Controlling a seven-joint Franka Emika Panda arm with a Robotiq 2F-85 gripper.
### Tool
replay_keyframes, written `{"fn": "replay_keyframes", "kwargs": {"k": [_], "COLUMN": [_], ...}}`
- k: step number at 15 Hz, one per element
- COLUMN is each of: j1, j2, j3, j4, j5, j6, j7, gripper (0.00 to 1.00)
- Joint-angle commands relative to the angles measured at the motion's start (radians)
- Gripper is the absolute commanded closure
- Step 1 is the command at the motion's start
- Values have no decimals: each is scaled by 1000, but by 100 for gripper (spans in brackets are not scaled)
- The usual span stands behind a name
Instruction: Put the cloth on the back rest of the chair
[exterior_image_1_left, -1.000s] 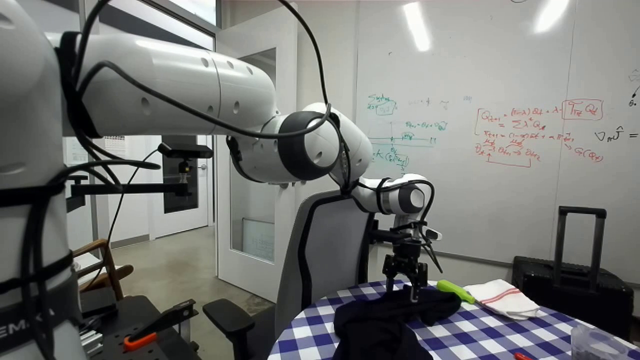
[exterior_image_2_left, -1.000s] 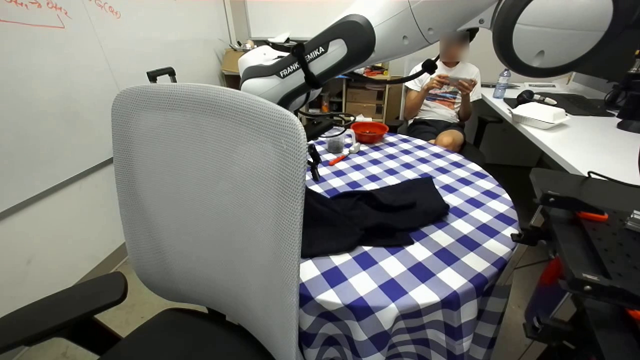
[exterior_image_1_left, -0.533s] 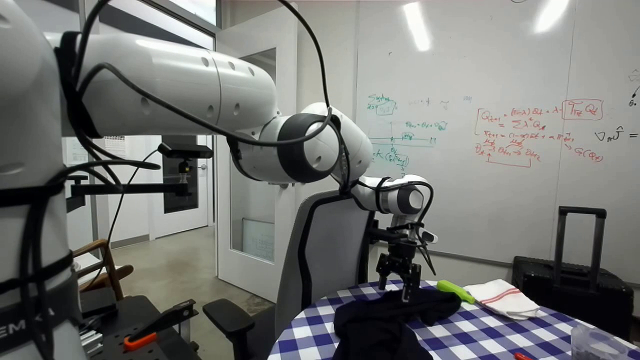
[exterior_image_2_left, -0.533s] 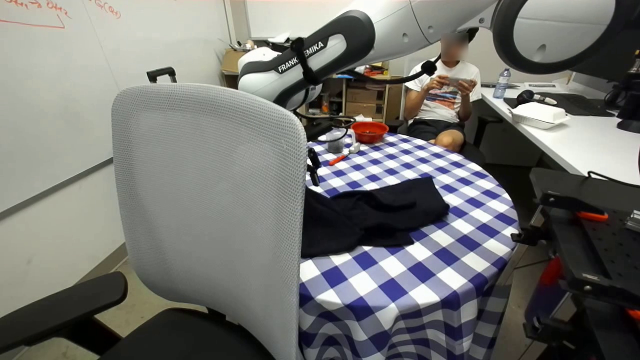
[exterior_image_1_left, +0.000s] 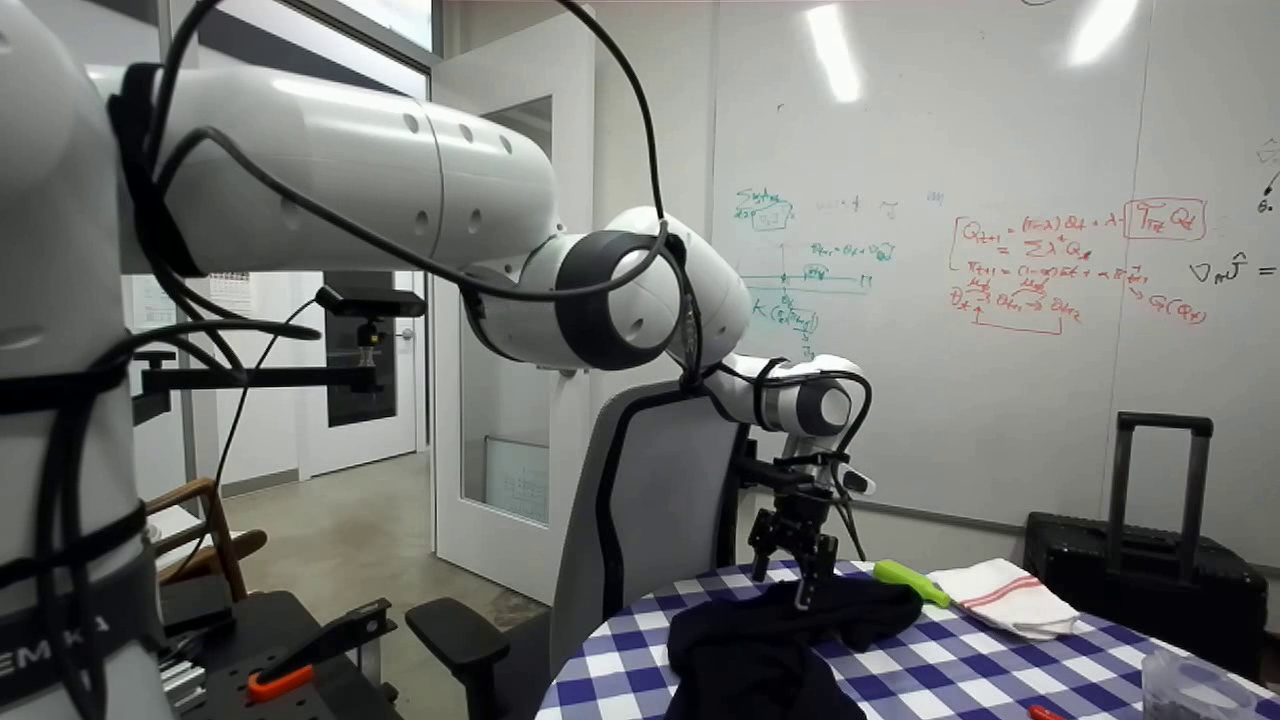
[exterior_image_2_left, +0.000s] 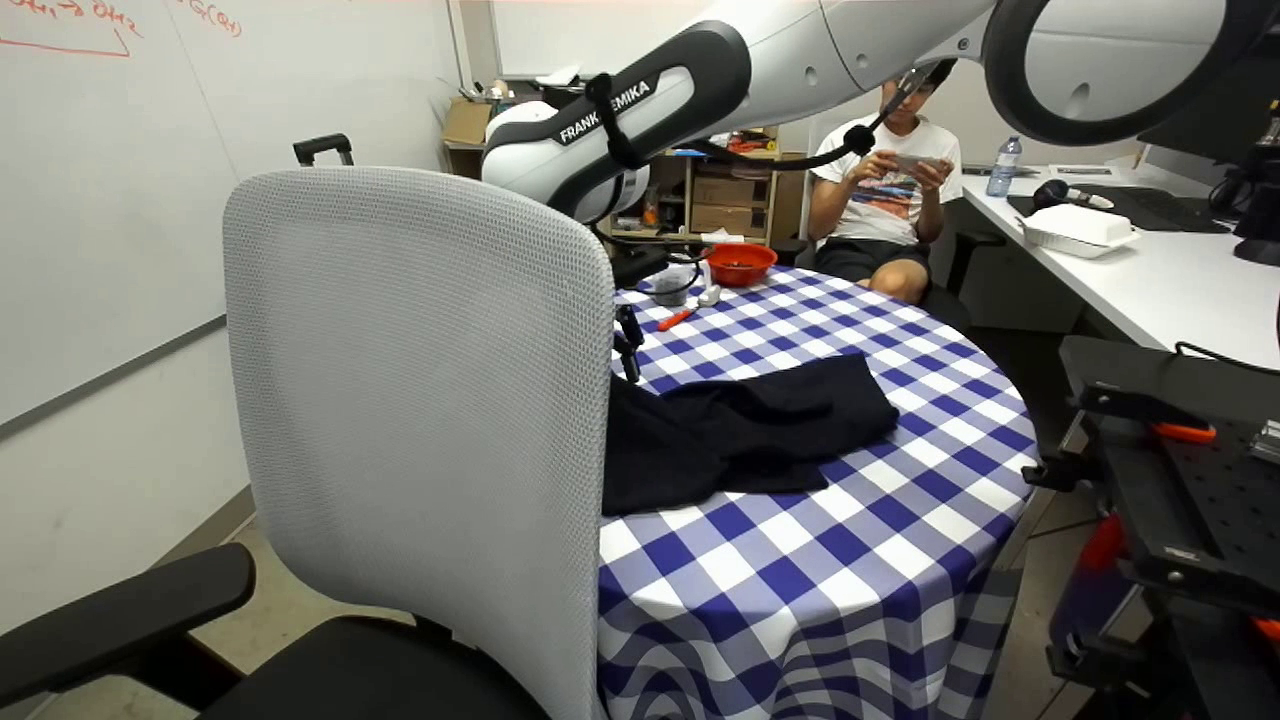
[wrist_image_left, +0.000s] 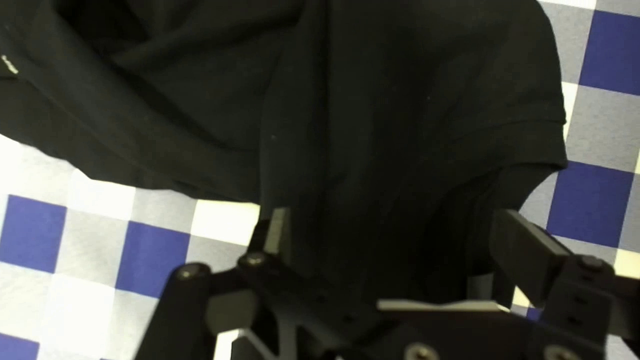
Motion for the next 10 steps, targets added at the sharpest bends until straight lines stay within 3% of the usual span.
{"fn": "replay_keyframes", "kwargs": {"k": [1, 4, 5, 10], "j1": [-10, -11, -11, -6], "j2": [1, 1, 1, 1], "j3": [19, 19, 18, 20], "j4": [-9, -7, -7, -25], "j5": [29, 36, 38, 39], "j6": [1, -2, 0, 6], "j7": [6, 9, 9, 9], "gripper": [0, 12, 30, 66]}}
